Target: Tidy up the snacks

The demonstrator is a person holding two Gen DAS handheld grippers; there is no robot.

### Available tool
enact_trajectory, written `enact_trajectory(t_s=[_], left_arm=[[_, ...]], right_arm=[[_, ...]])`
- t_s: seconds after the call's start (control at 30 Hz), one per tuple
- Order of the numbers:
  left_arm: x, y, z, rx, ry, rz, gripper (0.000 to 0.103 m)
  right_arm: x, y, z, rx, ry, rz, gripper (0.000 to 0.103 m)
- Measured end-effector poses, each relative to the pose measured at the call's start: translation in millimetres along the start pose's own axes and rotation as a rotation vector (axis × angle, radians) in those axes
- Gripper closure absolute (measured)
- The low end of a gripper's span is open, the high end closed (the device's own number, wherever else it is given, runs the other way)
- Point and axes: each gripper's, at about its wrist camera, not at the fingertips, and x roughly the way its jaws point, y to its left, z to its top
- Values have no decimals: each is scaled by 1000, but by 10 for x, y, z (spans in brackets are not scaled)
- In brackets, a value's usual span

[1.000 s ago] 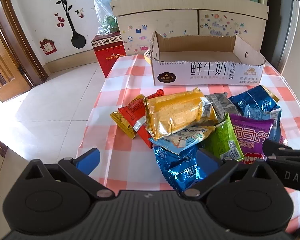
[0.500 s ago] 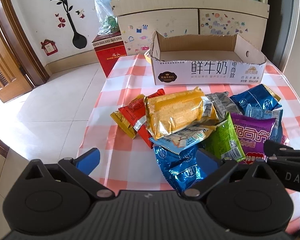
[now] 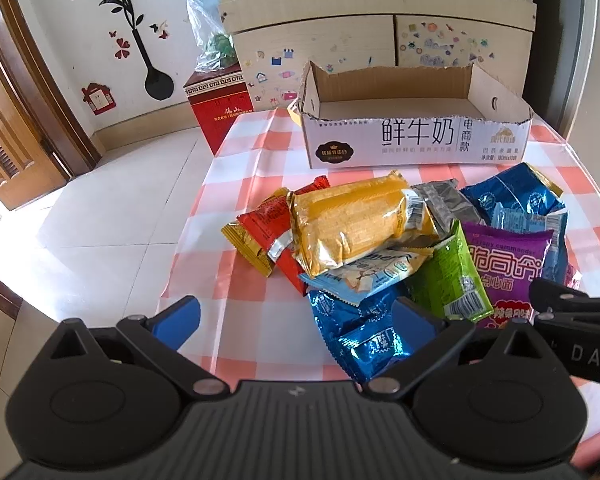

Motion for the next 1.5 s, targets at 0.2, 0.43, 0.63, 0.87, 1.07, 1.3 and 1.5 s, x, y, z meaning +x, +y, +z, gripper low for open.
enact_trajectory(t_s=[0.2, 0.43, 0.63, 0.87, 1.07, 1.3, 1.5], left_arm=[[-2, -17, -3, 9, -3, 7, 3], [-2, -34, -7, 19, -6, 11, 3], [0, -51, -17, 29, -6, 11, 3], [16, -56, -28, 36, 4, 11, 3], [33, -64, -51, 34, 16, -5, 6], [30, -81, -81, 52, 12, 1, 6], [3, -15, -69, 29, -8, -46, 4]], right_arm=[[4, 6, -3, -6, 1, -5, 0], [6, 7, -9, -13, 0, -8, 0], [4, -5, -15, -20, 0, -10, 0], [3, 15, -22, -41, 0, -21, 0], [13, 13, -25, -52, 5, -26, 0], [12, 36, -46, -82, -4, -34, 0], [-65, -31, -31, -61, -61, 11, 0]])
